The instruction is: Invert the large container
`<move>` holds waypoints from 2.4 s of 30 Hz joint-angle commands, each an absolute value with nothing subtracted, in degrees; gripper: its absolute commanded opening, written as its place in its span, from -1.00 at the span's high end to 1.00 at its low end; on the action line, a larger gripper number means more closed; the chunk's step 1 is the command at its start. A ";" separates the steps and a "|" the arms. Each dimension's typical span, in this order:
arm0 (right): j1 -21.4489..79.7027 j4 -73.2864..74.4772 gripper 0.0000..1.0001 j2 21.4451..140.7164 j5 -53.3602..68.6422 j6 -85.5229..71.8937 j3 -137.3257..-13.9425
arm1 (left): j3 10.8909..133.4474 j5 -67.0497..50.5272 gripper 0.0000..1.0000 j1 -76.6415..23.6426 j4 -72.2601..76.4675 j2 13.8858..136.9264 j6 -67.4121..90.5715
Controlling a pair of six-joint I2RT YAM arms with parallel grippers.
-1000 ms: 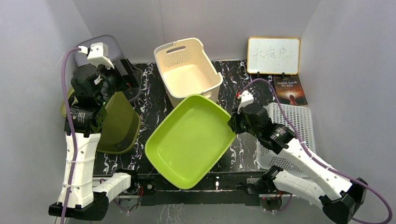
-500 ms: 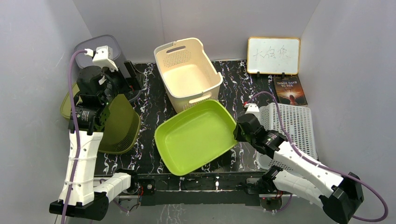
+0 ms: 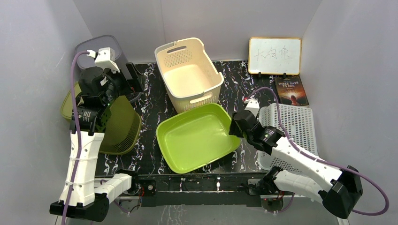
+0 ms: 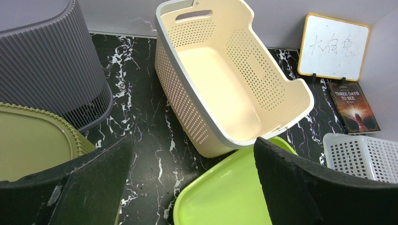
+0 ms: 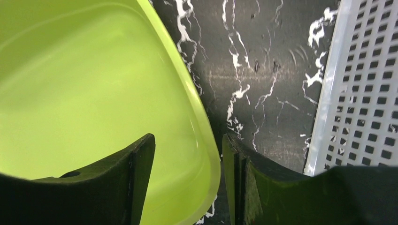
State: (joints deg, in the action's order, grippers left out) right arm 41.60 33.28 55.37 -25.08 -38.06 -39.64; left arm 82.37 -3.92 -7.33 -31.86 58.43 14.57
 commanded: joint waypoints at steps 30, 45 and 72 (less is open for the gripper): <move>89.15 17.03 -0.21 94.14 -27.53 -23.51 -67.48 | 79.81 -5.23 -0.97 -7.47 -33.28 56.90 13.74; 89.21 21.23 0.92 100.80 -30.89 -24.33 -73.15 | 80.93 -4.66 -0.97 -7.45 -34.75 56.15 13.10; 86.63 -61.91 1.00 74.30 -28.66 -47.19 -42.46 | 86.85 -5.69 -0.97 -7.47 -37.28 56.94 12.81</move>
